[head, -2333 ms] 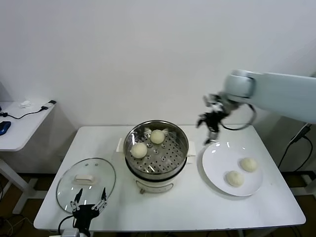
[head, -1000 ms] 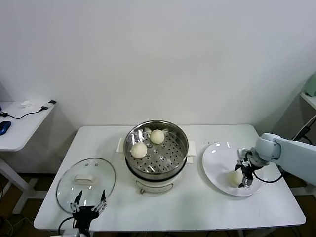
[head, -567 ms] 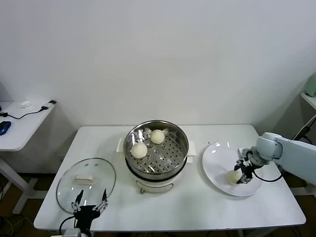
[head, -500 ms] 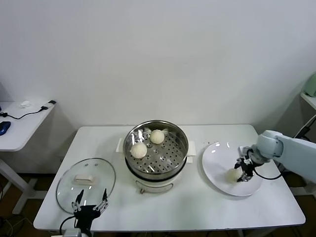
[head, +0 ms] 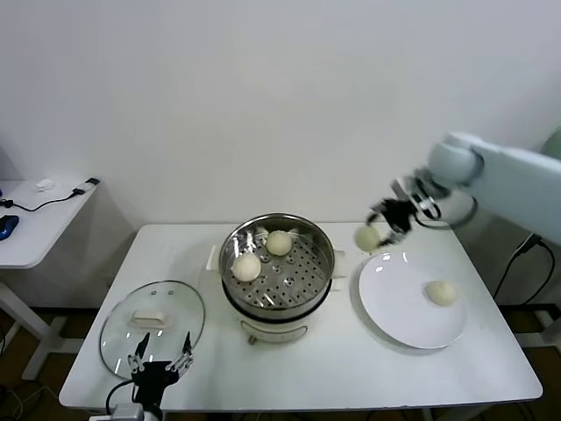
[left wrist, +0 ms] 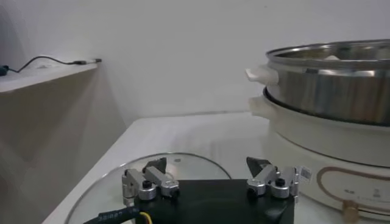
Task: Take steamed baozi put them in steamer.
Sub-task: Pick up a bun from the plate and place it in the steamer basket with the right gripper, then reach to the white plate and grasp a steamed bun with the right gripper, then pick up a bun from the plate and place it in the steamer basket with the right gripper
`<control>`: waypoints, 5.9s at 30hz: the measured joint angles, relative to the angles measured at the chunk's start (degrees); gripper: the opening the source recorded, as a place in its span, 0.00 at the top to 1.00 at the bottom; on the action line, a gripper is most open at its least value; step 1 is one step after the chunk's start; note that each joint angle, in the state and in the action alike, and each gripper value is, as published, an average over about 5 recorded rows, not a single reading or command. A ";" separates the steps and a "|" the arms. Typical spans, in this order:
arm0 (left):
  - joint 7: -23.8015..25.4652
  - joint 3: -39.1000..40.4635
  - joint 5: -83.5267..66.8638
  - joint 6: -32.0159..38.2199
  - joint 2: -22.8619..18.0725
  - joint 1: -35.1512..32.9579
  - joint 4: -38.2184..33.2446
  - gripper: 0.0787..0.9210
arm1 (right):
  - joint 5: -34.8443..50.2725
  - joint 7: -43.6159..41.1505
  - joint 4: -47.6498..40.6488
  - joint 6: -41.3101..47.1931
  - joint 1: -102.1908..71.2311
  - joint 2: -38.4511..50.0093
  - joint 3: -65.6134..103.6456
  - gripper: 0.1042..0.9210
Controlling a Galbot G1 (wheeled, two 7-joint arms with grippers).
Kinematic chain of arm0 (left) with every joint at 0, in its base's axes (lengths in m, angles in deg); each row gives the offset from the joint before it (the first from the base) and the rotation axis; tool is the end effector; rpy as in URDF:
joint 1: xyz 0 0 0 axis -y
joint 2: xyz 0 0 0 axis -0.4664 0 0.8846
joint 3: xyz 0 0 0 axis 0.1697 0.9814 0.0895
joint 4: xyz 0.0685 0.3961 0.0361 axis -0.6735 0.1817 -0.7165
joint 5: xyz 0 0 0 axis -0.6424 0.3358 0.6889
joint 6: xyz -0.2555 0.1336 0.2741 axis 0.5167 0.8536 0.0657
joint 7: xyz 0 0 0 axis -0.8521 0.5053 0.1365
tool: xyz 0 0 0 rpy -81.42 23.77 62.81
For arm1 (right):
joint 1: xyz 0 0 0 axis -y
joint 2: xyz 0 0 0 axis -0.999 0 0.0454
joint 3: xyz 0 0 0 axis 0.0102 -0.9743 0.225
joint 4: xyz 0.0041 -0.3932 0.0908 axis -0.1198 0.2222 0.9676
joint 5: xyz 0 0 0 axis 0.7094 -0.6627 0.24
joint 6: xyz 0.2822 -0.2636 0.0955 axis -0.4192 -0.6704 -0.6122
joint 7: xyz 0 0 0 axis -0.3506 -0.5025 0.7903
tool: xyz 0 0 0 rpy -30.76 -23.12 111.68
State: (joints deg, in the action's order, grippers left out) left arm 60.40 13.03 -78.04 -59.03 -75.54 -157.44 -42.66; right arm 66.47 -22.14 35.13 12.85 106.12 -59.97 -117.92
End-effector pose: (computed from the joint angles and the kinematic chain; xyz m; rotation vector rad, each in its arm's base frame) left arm 0.1298 0.0483 -0.3997 0.1253 -2.8246 -0.1034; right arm 0.6109 -0.0503 0.0189 1.7275 -1.2588 1.7395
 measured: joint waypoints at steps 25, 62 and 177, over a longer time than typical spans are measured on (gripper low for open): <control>-0.13 -0.72 0.03 0.40 -0.32 -0.68 -0.21 0.12 | -12.66 4.85 5.21 -15.18 -2.10 -21.97 -6.77 0.39; -0.28 -0.51 0.40 1.17 -0.60 -0.62 -0.19 0.12 | -6.69 -1.49 -6.62 -17.77 2.17 -18.76 -6.23 0.12; -0.57 -0.70 0.77 0.91 -0.24 -0.61 1.72 0.12 | 21.75 17.71 -1.57 26.64 -4.10 -14.62 -10.78 0.35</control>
State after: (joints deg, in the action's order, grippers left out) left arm 59.84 12.33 -77.27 -58.12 -75.79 -158.05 -40.94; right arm 88.22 -4.44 33.57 39.49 102.02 -74.59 -128.70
